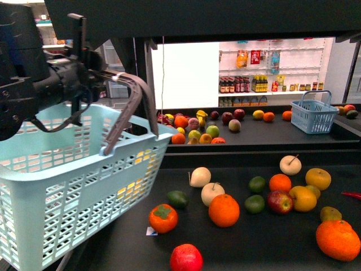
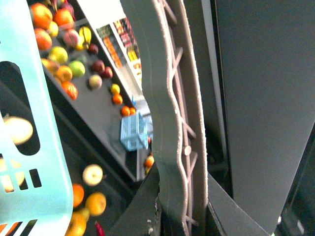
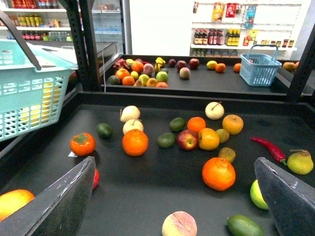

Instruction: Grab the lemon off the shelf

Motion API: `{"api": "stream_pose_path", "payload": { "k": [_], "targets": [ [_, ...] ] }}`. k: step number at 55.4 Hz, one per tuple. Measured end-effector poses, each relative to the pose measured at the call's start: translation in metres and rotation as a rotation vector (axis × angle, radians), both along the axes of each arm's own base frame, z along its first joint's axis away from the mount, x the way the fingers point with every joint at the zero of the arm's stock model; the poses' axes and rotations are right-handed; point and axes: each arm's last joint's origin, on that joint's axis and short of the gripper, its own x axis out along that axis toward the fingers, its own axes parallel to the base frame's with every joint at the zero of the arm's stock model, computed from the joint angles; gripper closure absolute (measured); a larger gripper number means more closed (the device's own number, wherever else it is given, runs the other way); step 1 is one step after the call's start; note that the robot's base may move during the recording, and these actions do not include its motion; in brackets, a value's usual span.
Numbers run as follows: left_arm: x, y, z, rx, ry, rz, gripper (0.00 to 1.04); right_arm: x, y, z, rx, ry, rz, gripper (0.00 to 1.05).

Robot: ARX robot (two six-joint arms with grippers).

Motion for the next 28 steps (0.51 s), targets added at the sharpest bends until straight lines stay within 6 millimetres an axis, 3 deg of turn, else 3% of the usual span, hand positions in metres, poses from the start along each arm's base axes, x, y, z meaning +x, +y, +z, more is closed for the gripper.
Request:
{"api": "stream_pose_path", "payload": {
  "k": [16,28],
  "targets": [
    [0.005,0.079,0.002,-0.119,-0.074,0.176,0.94,0.0,0.0,0.0,0.0,0.0,0.0,0.07],
    [-0.002,0.111,0.001,-0.149,-0.146,0.223,0.94,0.0,0.0,0.0,0.0,0.0,0.0,0.07]
  ]
}}
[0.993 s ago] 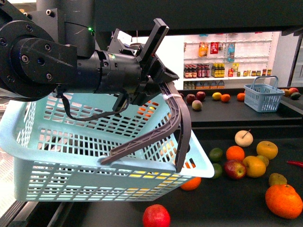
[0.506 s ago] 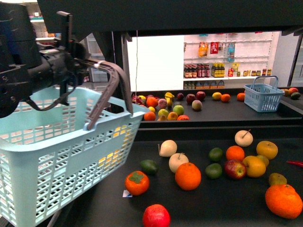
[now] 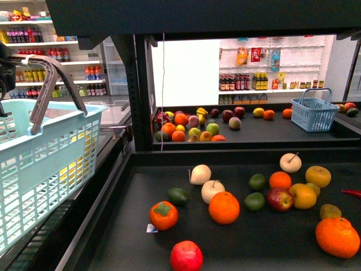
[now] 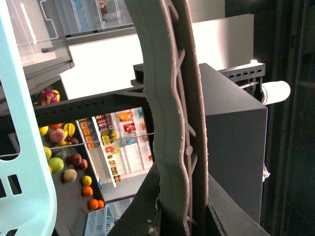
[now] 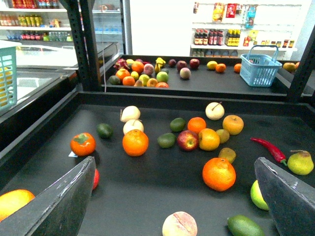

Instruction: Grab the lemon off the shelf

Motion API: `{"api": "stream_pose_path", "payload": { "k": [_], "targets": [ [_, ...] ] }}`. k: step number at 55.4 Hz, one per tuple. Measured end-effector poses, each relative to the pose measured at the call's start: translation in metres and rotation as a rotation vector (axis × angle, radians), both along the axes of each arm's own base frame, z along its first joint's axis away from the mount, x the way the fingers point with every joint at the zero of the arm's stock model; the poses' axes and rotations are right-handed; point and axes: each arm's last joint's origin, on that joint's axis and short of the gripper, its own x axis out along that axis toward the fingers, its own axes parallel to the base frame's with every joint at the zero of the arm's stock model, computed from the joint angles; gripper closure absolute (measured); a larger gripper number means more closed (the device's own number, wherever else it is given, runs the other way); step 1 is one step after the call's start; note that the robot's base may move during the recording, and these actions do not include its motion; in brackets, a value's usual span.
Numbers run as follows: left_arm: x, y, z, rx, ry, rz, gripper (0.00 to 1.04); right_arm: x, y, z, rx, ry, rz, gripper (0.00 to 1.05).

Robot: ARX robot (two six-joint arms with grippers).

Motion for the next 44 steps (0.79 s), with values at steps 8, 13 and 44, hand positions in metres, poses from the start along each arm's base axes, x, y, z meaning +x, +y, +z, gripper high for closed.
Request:
{"api": "stream_pose_path", "payload": {
  "k": [8,13,44],
  "targets": [
    [-0.007,0.016,-0.007,0.006,-0.023,-0.003,0.94,0.0,0.0,0.0,0.0,0.0,0.0,0.07],
    [-0.013,0.025,-0.012,0.001,-0.036,0.003,0.94,0.0,0.0,0.0,0.0,0.0,0.0,0.07],
    [-0.036,0.063,-0.051,-0.034,-0.064,0.083,0.94,0.0,0.0,0.0,0.0,0.0,0.0,0.07]
  ]
}}
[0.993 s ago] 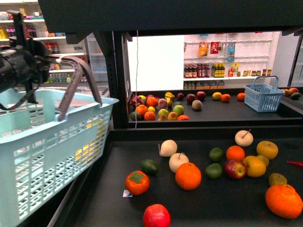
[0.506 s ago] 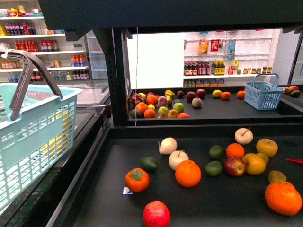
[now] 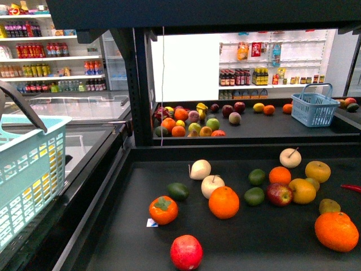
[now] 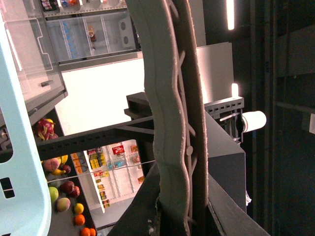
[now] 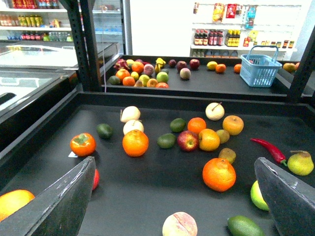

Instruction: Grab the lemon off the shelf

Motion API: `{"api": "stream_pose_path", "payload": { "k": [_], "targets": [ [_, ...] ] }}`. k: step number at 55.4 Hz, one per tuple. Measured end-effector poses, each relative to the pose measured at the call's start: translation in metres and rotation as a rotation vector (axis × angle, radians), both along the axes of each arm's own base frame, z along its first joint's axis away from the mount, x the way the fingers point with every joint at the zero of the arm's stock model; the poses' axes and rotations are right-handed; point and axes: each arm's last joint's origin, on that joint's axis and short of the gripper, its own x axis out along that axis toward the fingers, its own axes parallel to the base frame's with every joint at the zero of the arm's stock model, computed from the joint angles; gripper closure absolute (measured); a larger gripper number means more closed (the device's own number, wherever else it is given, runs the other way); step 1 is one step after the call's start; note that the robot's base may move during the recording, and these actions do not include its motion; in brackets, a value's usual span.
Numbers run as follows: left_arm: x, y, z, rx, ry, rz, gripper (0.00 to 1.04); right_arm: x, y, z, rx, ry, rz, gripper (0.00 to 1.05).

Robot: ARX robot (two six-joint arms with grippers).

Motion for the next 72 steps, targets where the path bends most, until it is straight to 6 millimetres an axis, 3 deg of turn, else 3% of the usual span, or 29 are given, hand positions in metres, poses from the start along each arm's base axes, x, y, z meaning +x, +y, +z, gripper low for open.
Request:
{"api": "stream_pose_path", "payload": {
  "k": [17,20,37,44,58,72],
  "targets": [
    [-0.001,0.001,-0.015,-0.046,0.006,0.007,0.94,0.0,0.0,0.0,0.0,0.0,0.0,0.07],
    [-0.001,0.001,-0.015,-0.049,0.006,0.006,0.9,0.0,0.0,0.0,0.0,0.0,0.0,0.07],
    [-0.003,0.001,-0.017,-0.042,0.011,0.007,0.35,0.0,0.0,0.0,0.0,0.0,0.0,0.07],
    [-0.009,0.006,-0.029,-0.031,0.125,0.036,0.07,0.0,0.0,0.0,0.0,-0.001,0.0,0.07],
    [-0.017,0.007,0.007,0.012,0.218,0.044,0.08,0.0,0.0,0.0,0.0,-0.001,0.0,0.07],
    [-0.04,-0.001,0.039,0.139,0.54,0.128,0.08,0.0,0.0,0.0,0.0,-0.001,0.0,0.07]
  ]
}}
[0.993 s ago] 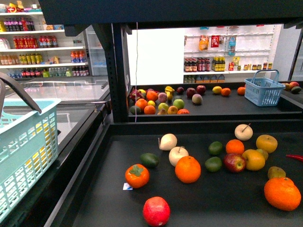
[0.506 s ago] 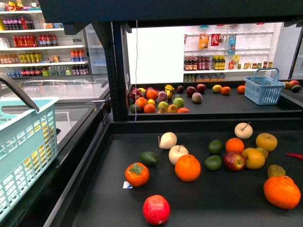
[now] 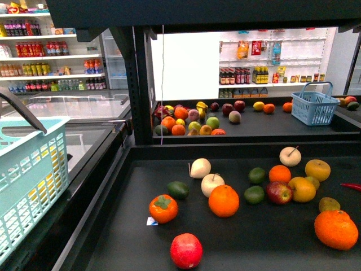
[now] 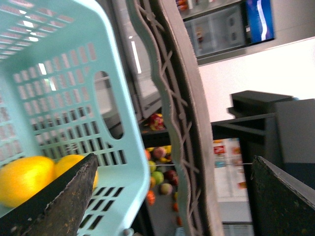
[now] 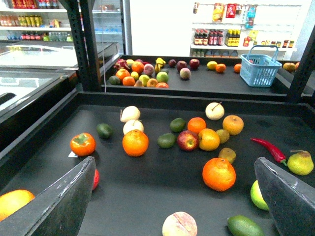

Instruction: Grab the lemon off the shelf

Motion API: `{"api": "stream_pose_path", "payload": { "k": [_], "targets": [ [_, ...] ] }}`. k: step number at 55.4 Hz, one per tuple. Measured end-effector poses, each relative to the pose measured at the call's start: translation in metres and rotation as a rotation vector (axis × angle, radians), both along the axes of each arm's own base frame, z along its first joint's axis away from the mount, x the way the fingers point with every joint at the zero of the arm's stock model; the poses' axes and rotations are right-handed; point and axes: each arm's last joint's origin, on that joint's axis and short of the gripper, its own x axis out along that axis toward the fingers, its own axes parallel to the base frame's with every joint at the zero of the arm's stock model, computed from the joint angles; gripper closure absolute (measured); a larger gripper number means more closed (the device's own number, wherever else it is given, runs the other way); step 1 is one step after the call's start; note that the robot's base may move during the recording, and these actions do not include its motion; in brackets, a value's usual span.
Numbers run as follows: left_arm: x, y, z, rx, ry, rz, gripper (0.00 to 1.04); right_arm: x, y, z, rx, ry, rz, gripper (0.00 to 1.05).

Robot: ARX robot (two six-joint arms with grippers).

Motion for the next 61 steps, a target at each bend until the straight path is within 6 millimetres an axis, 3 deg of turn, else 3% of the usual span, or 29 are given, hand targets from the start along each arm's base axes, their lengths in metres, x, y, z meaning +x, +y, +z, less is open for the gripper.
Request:
{"api": "stream_pose_path", "payload": {
  "k": [10,14,29,34,37,45,49,57,61],
  "targets": [
    [-0.033,-0.023,0.035,0.271,0.236,-0.05,0.08,0.0,0.0,0.0,0.0,0.0,0.0,0.07],
    [-0.056,-0.04,0.047,0.44,0.333,-0.114,0.08,0.0,0.0,0.0,0.0,0.0,0.0,0.07],
    [-0.151,-0.086,0.051,0.768,0.452,-0.279,0.09,0.0,0.0,0.0,0.0,0.0,0.0,0.07],
    [-0.183,-0.101,0.045,1.003,0.142,-0.296,0.25,0.0,0.0,0.0,0.0,0.0,0.0,0.07],
    [-0.202,-0.106,0.038,1.094,0.042,-0.281,0.34,0.0,0.0,0.0,0.0,0.0,0.001,0.07],
    [-0.245,-0.106,-0.002,1.181,0.046,-0.269,0.61,0.0,0.0,0.0,0.0,0.0,0.0,0.07],
    [-0.255,-0.106,-0.016,1.198,0.043,-0.266,0.77,0.0,0.0,0.0,0.0,0.0,0.0,0.07],
    [-0.262,-0.106,-0.027,1.206,0.038,-0.263,1.02,0.0,0.0,0.0,0.0,0.0,0.0,0.07],
    [-0.264,-0.106,-0.034,1.209,0.039,-0.262,1.02,0.0,0.0,0.0,0.0,0.0,0.0,0.07]
  ]
}}
